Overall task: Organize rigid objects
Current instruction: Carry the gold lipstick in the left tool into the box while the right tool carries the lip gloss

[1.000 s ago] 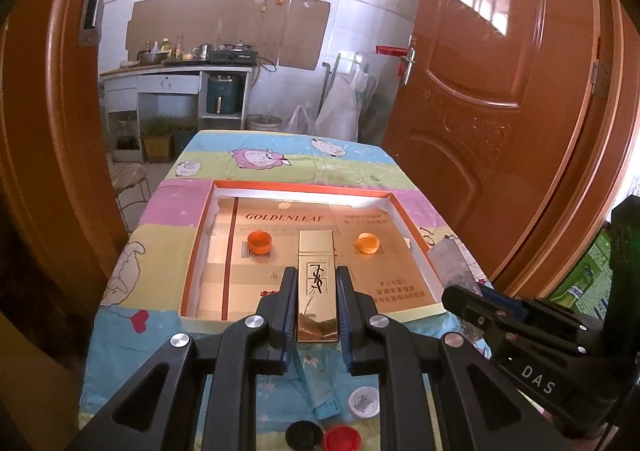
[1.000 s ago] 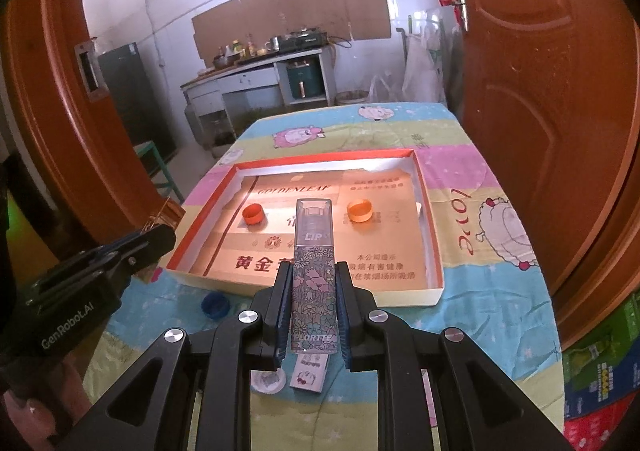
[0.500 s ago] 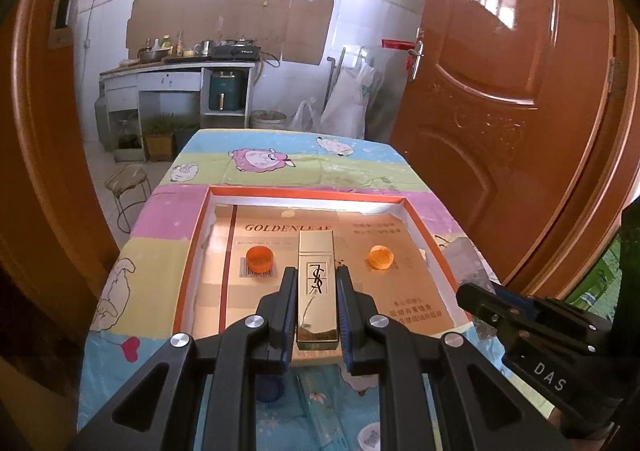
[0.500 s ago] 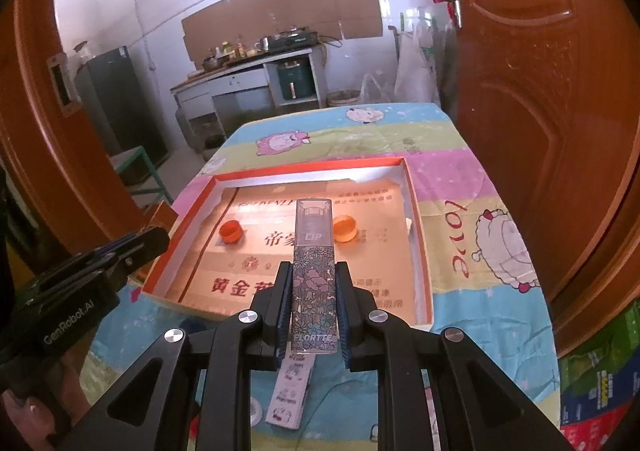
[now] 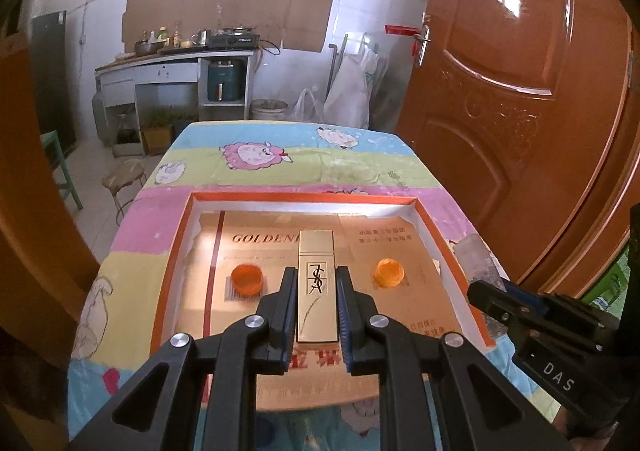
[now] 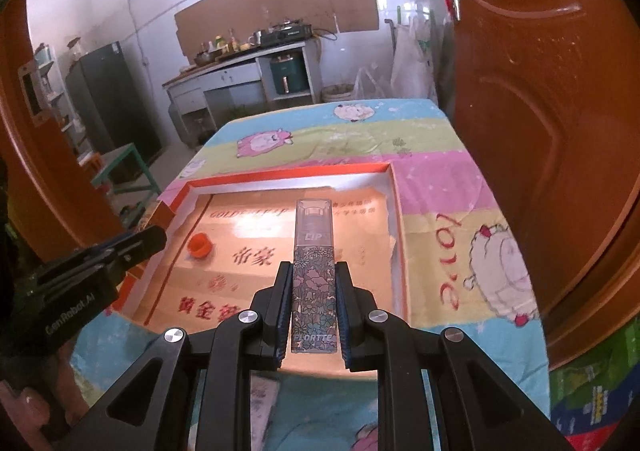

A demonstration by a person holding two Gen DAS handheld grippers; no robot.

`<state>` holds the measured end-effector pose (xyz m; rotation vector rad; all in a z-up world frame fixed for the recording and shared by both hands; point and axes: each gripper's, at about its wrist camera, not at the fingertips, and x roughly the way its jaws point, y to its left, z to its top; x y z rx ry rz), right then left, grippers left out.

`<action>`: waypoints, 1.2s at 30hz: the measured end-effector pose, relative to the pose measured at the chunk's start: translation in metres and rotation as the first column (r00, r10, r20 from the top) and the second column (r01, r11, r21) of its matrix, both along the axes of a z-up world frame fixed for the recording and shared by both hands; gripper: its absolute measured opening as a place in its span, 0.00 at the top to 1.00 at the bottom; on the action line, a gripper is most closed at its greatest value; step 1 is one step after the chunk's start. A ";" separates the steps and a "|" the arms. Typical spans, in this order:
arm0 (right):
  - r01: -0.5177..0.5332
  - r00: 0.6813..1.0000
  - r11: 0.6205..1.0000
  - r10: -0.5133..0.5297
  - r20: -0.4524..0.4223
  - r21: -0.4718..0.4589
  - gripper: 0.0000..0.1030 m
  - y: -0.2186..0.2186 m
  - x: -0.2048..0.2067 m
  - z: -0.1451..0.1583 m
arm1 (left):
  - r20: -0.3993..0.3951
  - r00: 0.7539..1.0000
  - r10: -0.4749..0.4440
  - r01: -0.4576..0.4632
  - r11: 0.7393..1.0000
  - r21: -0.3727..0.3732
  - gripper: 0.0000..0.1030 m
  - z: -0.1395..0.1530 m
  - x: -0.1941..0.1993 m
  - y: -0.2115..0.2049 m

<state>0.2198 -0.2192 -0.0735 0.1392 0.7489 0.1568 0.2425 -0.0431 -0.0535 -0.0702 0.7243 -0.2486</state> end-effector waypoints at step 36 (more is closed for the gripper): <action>-0.108 0.988 0.986 0.092 -0.123 -0.128 0.80 0.001 0.144 -0.049 | -0.201 0.978 -0.053 0.064 0.997 0.046 0.82 -0.048 0.126 -0.021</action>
